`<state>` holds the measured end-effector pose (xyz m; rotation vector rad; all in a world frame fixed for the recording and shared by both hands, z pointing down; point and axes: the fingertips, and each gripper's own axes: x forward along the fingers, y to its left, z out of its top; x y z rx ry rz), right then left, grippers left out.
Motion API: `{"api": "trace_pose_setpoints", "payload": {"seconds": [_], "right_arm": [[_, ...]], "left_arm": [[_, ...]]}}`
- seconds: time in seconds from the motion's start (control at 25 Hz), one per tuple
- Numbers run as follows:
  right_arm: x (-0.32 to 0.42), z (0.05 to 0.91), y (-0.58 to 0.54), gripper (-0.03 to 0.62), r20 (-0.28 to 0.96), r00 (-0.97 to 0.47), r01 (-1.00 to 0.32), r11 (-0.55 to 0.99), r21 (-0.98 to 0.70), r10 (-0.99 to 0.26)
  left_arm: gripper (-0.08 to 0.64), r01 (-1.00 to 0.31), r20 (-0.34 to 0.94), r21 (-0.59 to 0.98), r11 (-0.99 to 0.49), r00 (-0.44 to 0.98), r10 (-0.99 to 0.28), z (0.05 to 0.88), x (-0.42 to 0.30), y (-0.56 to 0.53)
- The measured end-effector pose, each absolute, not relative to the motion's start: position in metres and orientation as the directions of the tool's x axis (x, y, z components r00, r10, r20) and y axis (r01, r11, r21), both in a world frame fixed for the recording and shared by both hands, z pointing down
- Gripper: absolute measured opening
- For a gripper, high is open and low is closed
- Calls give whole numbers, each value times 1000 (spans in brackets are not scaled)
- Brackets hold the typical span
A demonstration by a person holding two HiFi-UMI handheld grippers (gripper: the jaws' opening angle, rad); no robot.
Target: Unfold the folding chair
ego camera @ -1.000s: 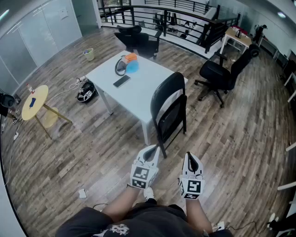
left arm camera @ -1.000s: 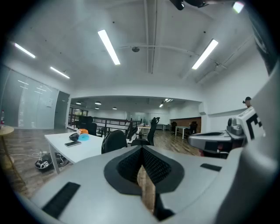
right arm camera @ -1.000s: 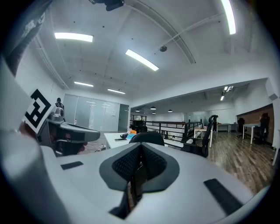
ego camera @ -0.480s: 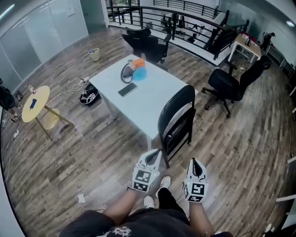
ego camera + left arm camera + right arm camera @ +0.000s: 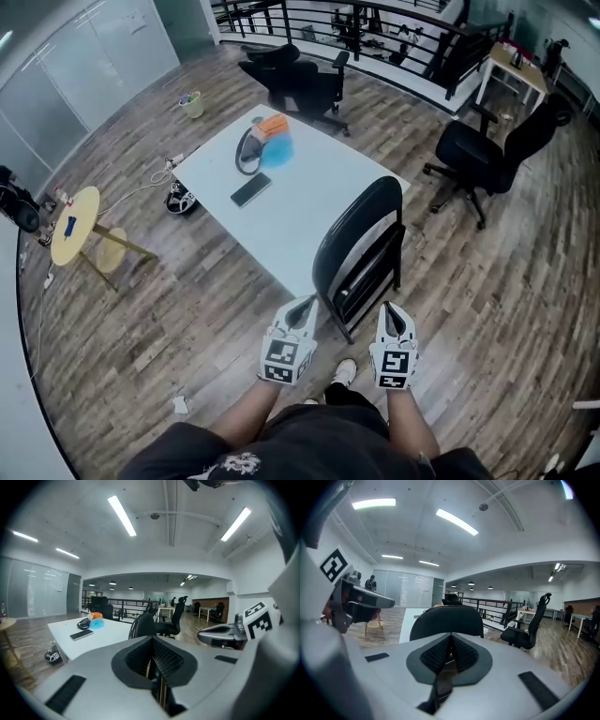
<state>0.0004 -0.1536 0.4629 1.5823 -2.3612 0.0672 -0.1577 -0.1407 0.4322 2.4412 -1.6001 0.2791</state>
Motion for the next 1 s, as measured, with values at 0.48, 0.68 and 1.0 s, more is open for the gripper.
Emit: {"api": "trace_pose_setpoints", "payload": {"seconds": [0.48, 0.68, 1.0], "right_arm": [[-23, 540, -239, 120, 460, -340, -927, 374, -18, -820], [-30, 596, -274, 293, 580, -286, -958, 249, -145, -763], [-68, 702, -316, 348, 797, -217, -976, 120, -181, -564]], "left_arm": [[218, -942, 390, 72, -329, 330, -860, 469, -185, -221], [253, -910, 444, 102, -403, 404, -800, 495, -183, -251], [255, -852, 492, 171, -495, 509, -707, 532, -173, -284]]}}
